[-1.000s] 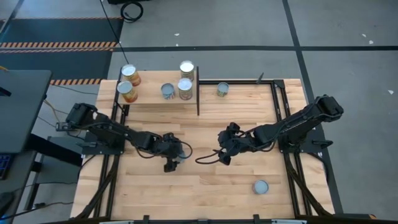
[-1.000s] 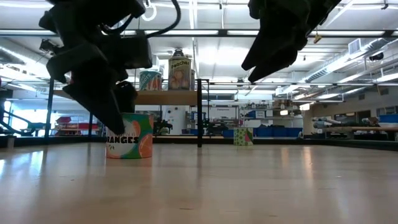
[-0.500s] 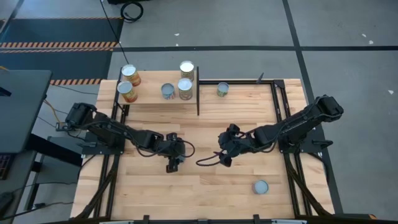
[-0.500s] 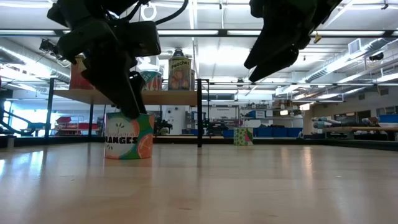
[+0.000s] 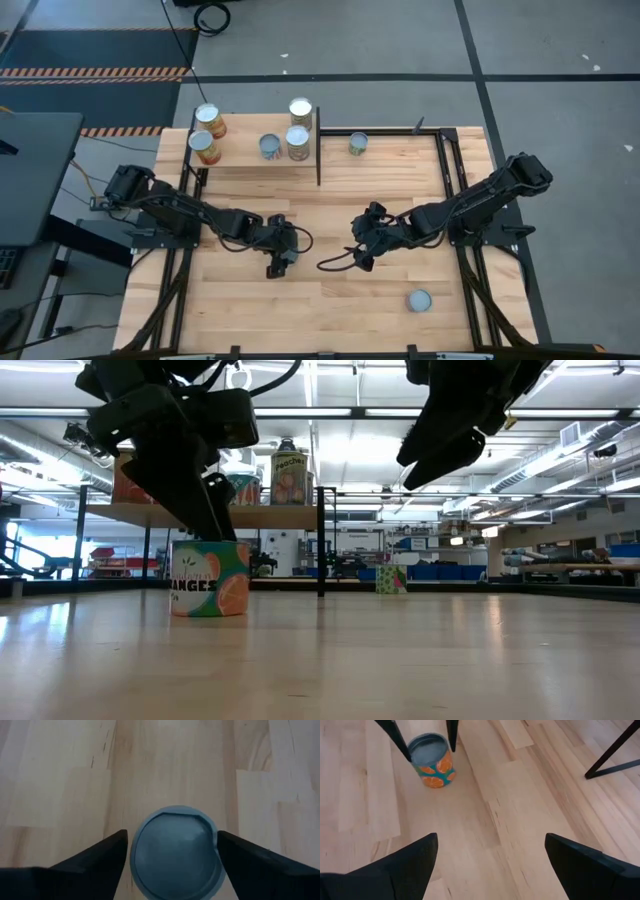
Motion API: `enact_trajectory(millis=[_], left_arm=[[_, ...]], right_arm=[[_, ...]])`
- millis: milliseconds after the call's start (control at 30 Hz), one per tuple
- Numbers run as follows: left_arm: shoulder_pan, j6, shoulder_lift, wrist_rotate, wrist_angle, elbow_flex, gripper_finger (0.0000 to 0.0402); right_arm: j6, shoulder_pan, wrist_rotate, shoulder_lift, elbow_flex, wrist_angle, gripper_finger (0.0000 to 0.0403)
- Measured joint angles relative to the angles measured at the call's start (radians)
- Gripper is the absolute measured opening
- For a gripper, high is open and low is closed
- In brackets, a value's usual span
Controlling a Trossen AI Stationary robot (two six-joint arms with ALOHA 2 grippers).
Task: Pick and place cans onto a shelf
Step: Put the canned oranges on the shelf
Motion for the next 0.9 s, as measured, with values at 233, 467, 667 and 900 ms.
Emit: enact_trajectory(millis=[233, 467, 667, 900], left_arm=[[0.002, 0.003, -0.032, 0.000, -0.104, 0.057, 0.0315], [0.006, -0.005, -0.034, 0.049, -0.112, 0.058, 0.0316], [0.006, 0.018, -0.034, 0.025, -0.109, 0.058, 0.0315], [0.007, 0.061, 0.014, -0.067, -0.072, 0.059, 0.0274]], right_arm=[[0.011, 0.000, 0.000, 0.000, 0.000, 0.001, 0.0375], [0.028, 0.000, -0.003, 0.001, 0.000, 0.002, 0.0375], [0.035, 0.005, -0.003, 0.002, 0.000, 0.002, 0.0375], [0.040, 0.019, -0.003, 0.002, 0.000, 0.002, 0.0375]])
